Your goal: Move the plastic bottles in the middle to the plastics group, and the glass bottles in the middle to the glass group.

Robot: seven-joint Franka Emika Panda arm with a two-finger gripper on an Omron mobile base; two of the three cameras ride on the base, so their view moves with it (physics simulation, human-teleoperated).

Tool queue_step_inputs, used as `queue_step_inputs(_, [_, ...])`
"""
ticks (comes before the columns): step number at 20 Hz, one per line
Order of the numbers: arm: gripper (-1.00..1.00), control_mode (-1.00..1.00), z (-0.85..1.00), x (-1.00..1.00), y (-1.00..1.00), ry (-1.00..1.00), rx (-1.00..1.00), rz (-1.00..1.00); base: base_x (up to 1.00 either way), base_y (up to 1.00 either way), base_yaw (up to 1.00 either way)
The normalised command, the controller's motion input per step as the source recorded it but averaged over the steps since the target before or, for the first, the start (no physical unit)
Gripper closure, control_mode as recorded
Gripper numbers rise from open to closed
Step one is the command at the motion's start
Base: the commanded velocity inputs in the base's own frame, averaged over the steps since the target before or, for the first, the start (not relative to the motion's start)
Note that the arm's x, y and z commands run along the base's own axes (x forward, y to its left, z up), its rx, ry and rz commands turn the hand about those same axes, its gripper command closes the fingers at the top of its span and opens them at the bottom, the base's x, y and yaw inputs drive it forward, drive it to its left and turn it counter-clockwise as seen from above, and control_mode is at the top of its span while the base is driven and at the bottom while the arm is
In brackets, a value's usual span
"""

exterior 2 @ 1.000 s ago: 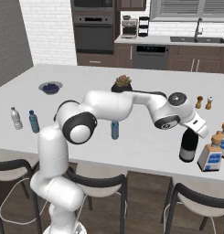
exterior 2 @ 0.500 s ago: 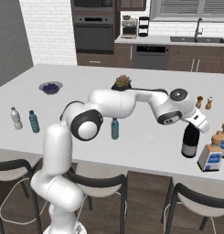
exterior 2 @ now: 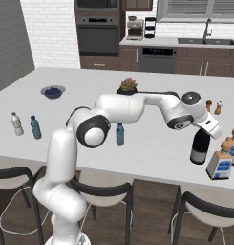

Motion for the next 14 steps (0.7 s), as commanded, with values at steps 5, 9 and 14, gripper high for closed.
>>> queue_step_inputs(5, [1.00, -1.00, 0.00, 0.00, 0.00, 0.00, 0.00, 0.00, 0.00, 0.00, 0.00])
queue_step_inputs(9, [1.00, -1.00, 0.08, 0.00, 0.00, -0.06, 0.00, -0.01, 0.00, 0.00, 0.00])
queue_step_inputs(14, [1.00, -1.00, 0.04, 0.00, 0.00, -0.04, 0.00, -0.02, 0.00, 0.00, 0.00])
